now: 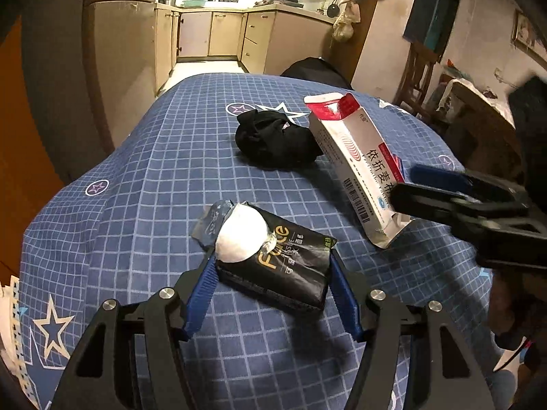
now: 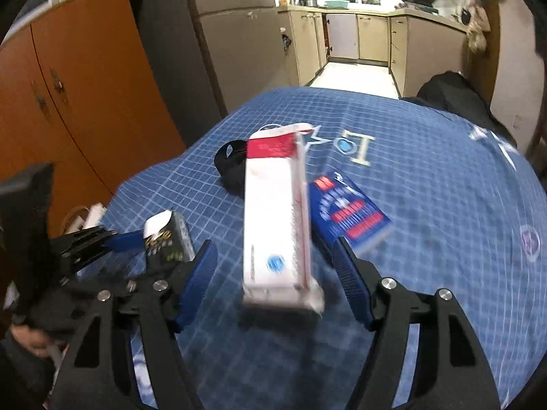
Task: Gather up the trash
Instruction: 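Grasp the black snack bag with the left tool while the right tool grasps the white medicine box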
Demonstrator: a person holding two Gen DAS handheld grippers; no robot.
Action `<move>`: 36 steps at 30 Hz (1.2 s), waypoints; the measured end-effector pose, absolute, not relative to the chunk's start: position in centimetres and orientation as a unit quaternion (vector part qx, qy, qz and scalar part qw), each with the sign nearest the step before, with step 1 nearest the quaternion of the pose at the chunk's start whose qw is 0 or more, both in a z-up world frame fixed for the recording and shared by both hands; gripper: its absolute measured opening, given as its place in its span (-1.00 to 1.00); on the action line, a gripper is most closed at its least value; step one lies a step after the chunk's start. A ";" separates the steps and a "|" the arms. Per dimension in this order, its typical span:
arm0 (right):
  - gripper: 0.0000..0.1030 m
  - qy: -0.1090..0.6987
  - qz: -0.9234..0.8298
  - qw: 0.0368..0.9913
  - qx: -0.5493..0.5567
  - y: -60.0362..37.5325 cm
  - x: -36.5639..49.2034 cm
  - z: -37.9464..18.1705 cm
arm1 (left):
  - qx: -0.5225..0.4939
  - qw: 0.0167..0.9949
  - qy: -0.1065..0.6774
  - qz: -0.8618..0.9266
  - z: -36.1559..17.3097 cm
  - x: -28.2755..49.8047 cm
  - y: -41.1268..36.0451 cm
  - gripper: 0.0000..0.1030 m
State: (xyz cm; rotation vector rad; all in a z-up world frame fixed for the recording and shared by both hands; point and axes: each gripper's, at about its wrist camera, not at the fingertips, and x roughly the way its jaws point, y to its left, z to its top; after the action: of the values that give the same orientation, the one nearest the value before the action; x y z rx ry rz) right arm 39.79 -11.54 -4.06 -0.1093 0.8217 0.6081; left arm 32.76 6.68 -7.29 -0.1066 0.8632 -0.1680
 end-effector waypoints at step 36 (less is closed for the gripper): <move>-0.20 0.319 0.192 0.928 -0.008 -21.7 27.8 -0.7 | -0.034 0.923 0.374 -0.085 -5.8 28.8 0.3 0.22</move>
State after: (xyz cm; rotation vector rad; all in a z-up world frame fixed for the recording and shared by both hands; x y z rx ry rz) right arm 27.84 -21.68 -0.69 -0.0172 0.6540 0.3929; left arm 28.82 0.26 -5.76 -0.0693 0.7674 -0.1747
